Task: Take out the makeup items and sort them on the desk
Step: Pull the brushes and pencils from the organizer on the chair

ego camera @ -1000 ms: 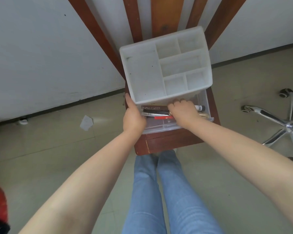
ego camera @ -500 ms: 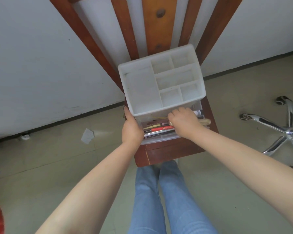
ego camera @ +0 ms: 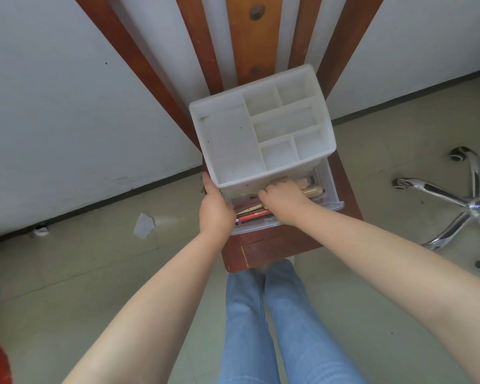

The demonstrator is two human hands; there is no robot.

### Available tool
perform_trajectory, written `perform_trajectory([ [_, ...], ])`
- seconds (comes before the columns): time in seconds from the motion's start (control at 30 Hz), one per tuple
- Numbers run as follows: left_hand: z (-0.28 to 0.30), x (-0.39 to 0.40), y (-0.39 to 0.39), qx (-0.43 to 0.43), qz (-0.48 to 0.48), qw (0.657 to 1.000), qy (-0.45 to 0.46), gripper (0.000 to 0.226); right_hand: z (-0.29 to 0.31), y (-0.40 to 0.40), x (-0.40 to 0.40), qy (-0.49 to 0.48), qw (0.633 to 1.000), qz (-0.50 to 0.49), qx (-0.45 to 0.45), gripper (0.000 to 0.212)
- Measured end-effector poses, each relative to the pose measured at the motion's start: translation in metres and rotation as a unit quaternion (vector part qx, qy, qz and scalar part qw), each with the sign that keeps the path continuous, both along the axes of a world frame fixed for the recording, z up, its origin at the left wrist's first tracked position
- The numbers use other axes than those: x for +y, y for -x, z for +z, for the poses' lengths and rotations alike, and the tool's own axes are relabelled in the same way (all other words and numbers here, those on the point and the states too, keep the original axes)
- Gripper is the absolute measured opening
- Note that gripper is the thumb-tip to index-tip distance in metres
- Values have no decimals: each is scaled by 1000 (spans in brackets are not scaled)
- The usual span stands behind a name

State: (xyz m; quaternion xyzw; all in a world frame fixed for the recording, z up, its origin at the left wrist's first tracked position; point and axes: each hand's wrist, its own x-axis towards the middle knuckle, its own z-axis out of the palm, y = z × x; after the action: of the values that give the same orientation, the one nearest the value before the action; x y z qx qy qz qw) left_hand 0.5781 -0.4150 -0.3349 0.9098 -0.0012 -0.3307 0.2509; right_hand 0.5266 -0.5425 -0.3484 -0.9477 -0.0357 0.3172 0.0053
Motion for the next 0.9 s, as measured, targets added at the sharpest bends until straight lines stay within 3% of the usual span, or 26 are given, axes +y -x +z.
perform_trajectory([
  [0.17, -2, 0, -5, -4, 1, 1000, 10, 79, -1, -9, 0, -2, 1000, 11, 11, 34],
  [0.3, -1, 0, -10, 1, 0, 1000, 11, 82, 19, -5, 0, 24, 999, -43, 23, 31],
  [0.4, -1, 3, -8, 10, 19, 1000, 0, 83, 48, 19, -13, 36, 992, -121, 13, 29],
  [0.5, 2, 4, -2, 17, 48, 999, 2, 80, 61, 62, -32, 1, 955, -296, 10, 28],
  [0.57, 7, 1, 5, 3, 75, 997, 5, 76, 54, 86, -35, -79, 876, -475, 1, 16],
  [0.6, 9, 2, 13, -25, 70, 997, -16, 71, 46, 96, -34, -133, 812, -568, -17, 7],
  [0.67, 12, 6, 33, -112, -2, 992, -66, 56, 28, 108, -28, -230, 668, -705, -55, 23],
  [0.7, 12, 7, 43, -146, -59, 985, -64, 47, 20, 112, -24, -263, 615, -740, -66, 25],
  [0.8, 4, -2, 57, -152, -252, 955, -24, 31, 10, 111, -14, -345, 510, -781, -101, 22],
  [0.9, -4, -33, 38, -99, -373, 919, -83, 37, 7, 103, -16, -390, 431, -803, -132, 24],
])
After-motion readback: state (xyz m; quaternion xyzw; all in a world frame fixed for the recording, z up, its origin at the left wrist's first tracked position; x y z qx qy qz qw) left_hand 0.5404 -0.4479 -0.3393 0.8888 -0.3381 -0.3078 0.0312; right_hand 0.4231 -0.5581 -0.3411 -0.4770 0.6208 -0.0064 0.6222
